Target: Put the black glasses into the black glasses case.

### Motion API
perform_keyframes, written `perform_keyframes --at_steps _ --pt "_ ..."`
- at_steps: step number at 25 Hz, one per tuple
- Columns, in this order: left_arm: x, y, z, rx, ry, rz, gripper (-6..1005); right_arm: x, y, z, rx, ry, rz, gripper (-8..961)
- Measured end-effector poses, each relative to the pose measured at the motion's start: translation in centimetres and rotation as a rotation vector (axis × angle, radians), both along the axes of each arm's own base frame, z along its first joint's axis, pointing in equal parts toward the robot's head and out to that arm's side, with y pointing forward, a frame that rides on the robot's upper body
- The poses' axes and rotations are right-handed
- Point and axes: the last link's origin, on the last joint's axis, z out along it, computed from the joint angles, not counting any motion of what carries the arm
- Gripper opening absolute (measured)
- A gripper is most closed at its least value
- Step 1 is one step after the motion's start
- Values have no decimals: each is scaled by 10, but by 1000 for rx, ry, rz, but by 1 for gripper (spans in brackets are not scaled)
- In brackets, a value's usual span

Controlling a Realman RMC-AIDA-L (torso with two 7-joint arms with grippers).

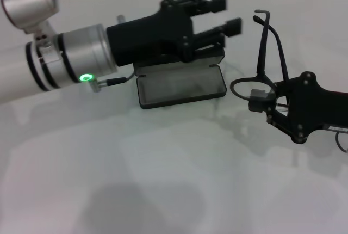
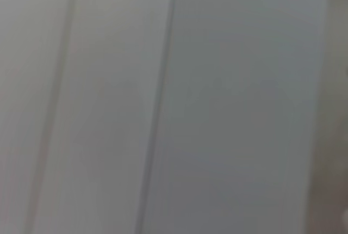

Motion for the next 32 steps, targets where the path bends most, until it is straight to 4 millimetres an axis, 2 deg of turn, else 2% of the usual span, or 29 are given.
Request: perform_keyframes --at_steps 6,12,20,29,32 --pt "31 2 -8 -162 26 -76 562 1 0 -2 42 -16 44 104" --pt "47 4 -19 -257 89 -92 562 1 0 -2 60 -21 66 103" --pt "40 14 -24 -356 168 64 563 -7 -3 3 76 -25 149 103" --pt "42 15 -23 -430 212 95 563 -5 -6 9 95 -36 166 103" --pt "39 17 -20 -418 205 108 563 -6 -14 14 83 -11 196 103"
